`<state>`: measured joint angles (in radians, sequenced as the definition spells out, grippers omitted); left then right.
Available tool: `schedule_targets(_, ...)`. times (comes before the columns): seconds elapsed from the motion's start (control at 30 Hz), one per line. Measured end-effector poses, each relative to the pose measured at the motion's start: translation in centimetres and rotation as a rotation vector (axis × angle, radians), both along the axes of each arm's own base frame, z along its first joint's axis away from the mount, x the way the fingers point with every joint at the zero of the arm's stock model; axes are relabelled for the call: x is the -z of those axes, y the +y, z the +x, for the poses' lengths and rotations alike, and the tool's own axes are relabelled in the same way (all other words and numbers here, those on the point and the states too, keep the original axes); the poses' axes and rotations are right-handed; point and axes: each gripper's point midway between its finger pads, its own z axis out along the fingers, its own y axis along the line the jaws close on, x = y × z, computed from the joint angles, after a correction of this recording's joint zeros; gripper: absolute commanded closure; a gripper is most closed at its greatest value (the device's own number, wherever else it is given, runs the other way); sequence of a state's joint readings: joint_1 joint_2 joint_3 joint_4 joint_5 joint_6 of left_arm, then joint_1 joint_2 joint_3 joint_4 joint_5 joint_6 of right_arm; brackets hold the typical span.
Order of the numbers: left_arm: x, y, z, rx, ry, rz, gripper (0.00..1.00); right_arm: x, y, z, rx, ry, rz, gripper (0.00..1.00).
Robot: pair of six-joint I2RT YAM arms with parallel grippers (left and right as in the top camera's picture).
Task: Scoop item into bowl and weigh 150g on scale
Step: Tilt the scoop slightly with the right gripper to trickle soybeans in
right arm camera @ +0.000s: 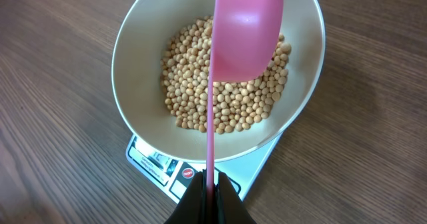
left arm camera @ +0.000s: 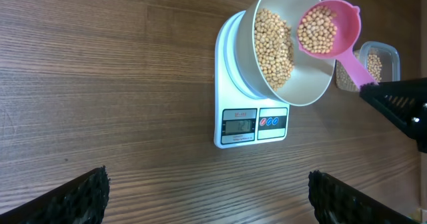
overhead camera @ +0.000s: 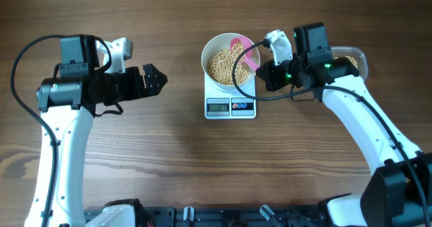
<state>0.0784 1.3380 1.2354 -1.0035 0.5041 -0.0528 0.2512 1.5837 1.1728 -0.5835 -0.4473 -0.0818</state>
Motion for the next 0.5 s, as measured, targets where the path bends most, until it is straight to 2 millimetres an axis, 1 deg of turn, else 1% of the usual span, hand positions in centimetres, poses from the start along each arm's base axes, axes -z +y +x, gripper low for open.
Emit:
schedule_targets(0.23,0.00,0.00,0.00,0.000,0.000,0.000,0.00,-0.33,-0.06,0.01,0.000,-0.012,-0.002,0.96)
schedule_targets(0.37,0.00,0.00,0.01,0.000,0.000,0.000,0.00,-0.37,-0.70,0.18,0.009,-0.034,-0.042,0.96)
schedule_targets(0.5,0.00,-0.01,0.00,0.000,0.000,0.000,0.00,-0.64,-0.69,0.14,0.005,-0.042,-0.041,0.96)
